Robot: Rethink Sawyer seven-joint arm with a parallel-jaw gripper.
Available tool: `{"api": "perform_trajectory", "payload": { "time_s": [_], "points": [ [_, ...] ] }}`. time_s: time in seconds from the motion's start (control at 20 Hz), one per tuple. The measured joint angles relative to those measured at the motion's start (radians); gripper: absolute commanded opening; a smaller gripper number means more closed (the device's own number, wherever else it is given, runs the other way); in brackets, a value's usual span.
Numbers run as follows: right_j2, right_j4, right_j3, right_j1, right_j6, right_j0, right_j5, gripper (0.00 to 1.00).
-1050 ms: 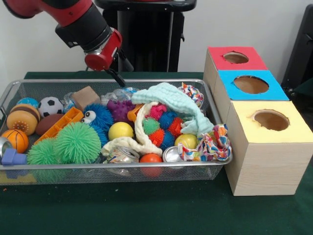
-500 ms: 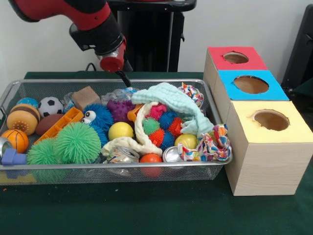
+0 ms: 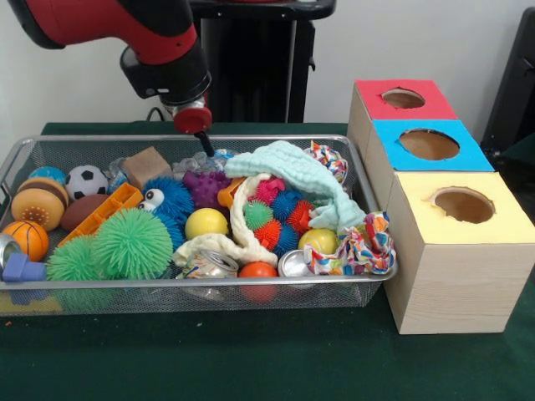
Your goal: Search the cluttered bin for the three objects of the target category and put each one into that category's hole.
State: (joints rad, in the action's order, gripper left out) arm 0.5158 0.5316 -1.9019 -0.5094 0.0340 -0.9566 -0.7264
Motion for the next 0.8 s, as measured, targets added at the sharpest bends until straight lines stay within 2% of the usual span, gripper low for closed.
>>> {"api": "perform_trajectory", "payload": {
  "time_s": [0.45, 0.8],
  "points": [
    [0.014, 0.002, 0.051, 0.012, 0.0, -0.014, -0.07, 1.0],
    [0.015, 0.002, 0.096, -0.008, 0.0, 0.008, -0.129, 1.0]
  ]
}}
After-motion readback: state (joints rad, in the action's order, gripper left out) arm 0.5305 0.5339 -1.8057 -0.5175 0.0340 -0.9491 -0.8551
